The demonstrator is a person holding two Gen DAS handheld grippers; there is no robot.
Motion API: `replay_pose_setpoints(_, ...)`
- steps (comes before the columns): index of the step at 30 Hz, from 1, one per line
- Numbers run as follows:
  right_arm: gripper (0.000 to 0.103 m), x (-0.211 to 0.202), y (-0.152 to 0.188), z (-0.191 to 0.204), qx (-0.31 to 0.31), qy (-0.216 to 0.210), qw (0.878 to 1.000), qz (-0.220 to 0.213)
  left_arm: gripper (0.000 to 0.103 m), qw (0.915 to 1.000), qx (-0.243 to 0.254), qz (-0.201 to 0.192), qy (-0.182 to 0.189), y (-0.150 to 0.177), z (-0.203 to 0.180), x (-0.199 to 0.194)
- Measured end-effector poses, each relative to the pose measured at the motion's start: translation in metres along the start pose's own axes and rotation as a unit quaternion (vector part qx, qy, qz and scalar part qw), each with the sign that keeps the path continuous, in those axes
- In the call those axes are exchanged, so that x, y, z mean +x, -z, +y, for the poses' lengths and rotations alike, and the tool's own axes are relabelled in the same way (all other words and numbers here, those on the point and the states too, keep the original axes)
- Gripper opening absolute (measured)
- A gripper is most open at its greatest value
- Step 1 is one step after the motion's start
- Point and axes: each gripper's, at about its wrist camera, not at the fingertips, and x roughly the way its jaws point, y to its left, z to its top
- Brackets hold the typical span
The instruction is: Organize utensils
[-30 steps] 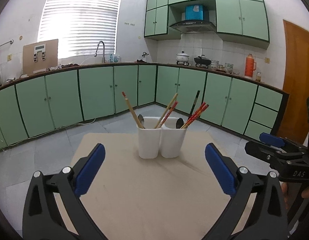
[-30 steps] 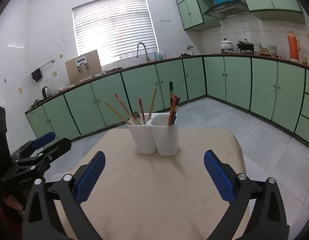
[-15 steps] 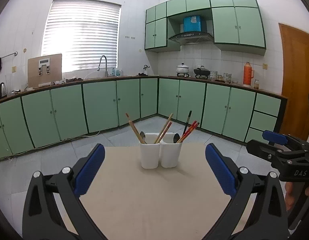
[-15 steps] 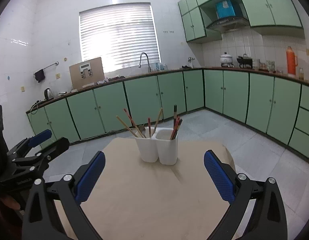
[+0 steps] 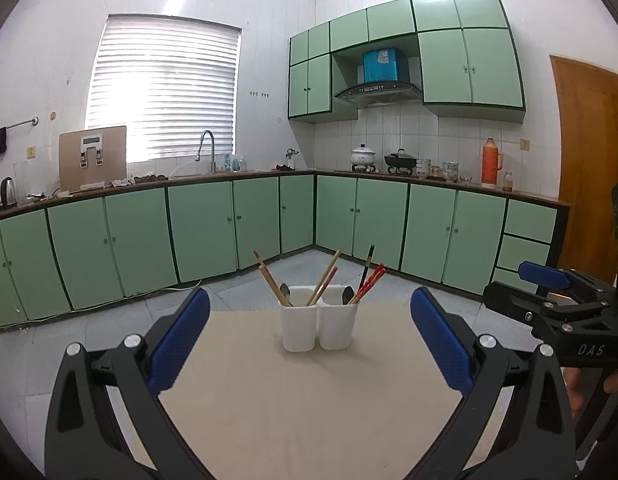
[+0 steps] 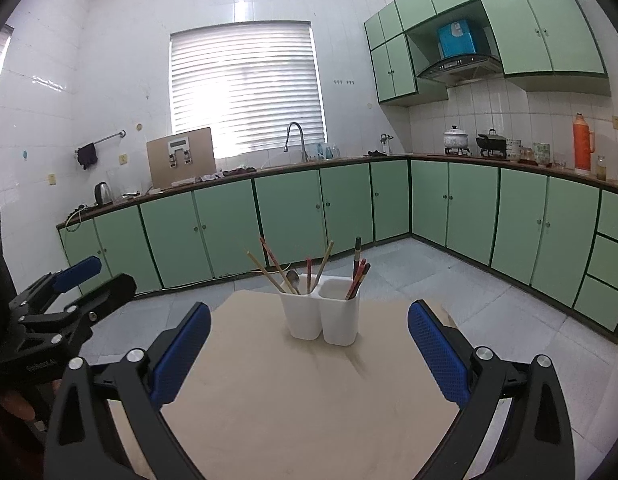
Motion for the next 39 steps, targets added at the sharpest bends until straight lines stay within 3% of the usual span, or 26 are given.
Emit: replay_pose_setpoints(39,0.097,-0.0020,-0.0043,0.0057,-0.014,-0.001,1.000,-0.003,0.097,1.0000,-0.004,-0.001,-0.002,-0.0022,0.0054,-0.0023)
